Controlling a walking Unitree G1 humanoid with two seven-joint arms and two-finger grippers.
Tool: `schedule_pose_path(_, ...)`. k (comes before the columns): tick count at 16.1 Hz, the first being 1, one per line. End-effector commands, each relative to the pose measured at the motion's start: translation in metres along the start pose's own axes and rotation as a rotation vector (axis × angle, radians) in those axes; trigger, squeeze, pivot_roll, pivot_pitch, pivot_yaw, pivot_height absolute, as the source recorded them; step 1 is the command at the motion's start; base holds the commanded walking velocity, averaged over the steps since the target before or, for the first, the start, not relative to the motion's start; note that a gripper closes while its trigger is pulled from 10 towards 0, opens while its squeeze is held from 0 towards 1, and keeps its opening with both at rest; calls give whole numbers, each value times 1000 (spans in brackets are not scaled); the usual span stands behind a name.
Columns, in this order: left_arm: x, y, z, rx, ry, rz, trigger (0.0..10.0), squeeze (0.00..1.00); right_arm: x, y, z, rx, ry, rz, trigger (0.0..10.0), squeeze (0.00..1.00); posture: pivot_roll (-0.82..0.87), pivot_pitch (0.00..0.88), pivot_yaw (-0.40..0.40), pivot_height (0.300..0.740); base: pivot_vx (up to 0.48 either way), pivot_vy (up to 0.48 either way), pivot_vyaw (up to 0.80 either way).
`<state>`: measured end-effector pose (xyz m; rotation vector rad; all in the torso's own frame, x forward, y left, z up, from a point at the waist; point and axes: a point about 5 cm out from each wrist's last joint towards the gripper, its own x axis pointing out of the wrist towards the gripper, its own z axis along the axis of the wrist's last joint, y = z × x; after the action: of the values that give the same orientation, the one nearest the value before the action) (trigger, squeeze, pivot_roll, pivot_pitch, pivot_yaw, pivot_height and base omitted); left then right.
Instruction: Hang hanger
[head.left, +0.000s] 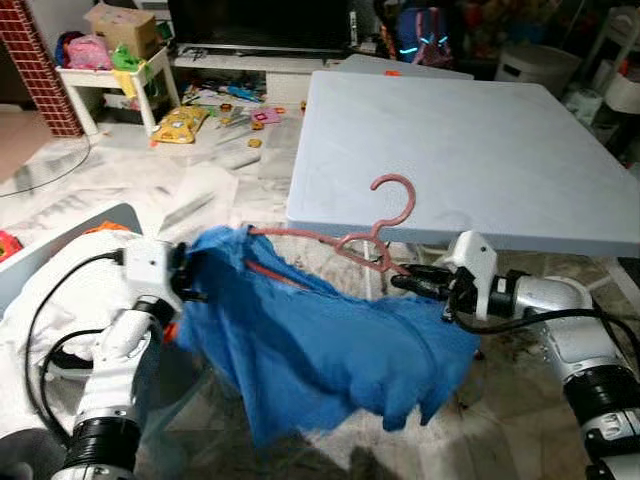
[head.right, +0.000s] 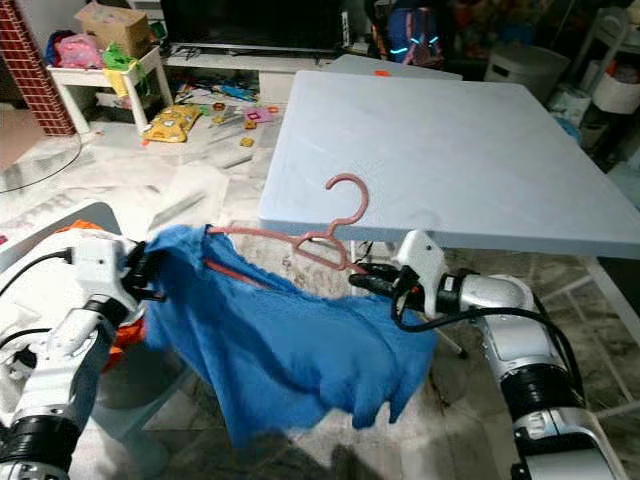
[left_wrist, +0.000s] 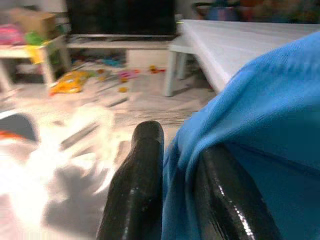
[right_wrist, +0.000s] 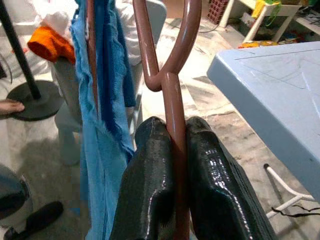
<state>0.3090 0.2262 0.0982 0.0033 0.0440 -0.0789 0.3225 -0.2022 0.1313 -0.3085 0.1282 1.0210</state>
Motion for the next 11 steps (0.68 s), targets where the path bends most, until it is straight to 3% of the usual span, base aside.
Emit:
schedule_pose_path(1, -5, 15, 0, -27, 8, 92, 0, 0, -16, -13, 4, 23, -48, -106, 0, 0, -87, 0, -38, 740, 0, 0, 0)
schedule_pose_path(3, -11, 19, -10, -80, 52, 148, 0, 0, -36, -22, 7, 51, -93, -214, 0, 0, -100, 0, -31, 740, 0, 0, 0)
schedule_pose_path(4, -12, 12, -16, -100, 83, 141, 0, 0, -47, -27, 13, 44, -120, -271, 0, 0, -110, 0, -26, 740, 0, 0, 0)
schedule_pose_path(7, -8, -6, -22, -125, 118, 93, 0, 0, -53, -30, 22, 36, -149, -305, 0, 0, -123, 0, -21, 740, 0, 0, 0)
schedule_pose_path(9, -4, -23, -18, -84, 92, 28, 0, 0, -50, -23, 23, -20, -111, -258, 0, 0, -127, 0, -22, 740, 0, 0, 0)
schedule_pose_path(10, 2, -27, -4, -31, 35, 0, 0, 0, -47, -9, 20, -114, -29, -141, 0, 0, -126, 0, -24, 740, 0, 0, 0)
schedule_pose_path(11, 6, -26, 8, -35, -14, 2, 0, 0, -48, -2, 17, -179, 33, -78, 0, 0, -126, 0, -24, 740, 0, 0, 0)
